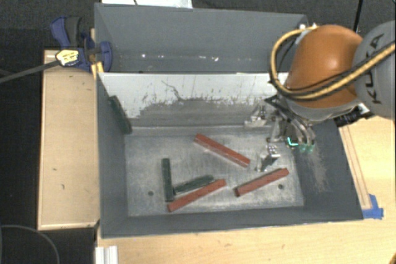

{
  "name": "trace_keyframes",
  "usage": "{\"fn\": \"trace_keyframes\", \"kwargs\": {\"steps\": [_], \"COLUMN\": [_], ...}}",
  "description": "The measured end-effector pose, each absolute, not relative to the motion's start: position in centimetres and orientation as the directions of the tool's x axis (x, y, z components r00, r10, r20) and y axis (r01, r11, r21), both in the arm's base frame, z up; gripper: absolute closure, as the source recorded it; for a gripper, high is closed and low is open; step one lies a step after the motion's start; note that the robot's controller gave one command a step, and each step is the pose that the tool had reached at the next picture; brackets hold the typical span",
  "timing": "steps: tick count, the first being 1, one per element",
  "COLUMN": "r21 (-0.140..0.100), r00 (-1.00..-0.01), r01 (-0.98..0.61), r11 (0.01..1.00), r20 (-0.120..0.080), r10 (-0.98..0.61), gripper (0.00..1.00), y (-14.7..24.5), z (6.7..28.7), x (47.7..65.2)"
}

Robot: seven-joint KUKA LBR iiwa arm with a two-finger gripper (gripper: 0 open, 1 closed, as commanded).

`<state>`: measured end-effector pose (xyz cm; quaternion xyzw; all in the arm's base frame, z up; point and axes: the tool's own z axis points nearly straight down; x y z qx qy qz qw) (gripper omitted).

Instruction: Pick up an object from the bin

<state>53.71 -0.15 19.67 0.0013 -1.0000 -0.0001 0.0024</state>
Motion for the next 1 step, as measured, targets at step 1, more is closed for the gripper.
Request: {"fn": "trace_keyframes", "kwargs": {"steps": [1], "r21": [0.0], "r00": [-1.0], "r01": [-0.003], "r11": [1.0], "r20": [-0.003], "r10": [-0.003], "gripper": [0.0], "y": [-0.16], "z": [20.05], "x": [53.89]}}
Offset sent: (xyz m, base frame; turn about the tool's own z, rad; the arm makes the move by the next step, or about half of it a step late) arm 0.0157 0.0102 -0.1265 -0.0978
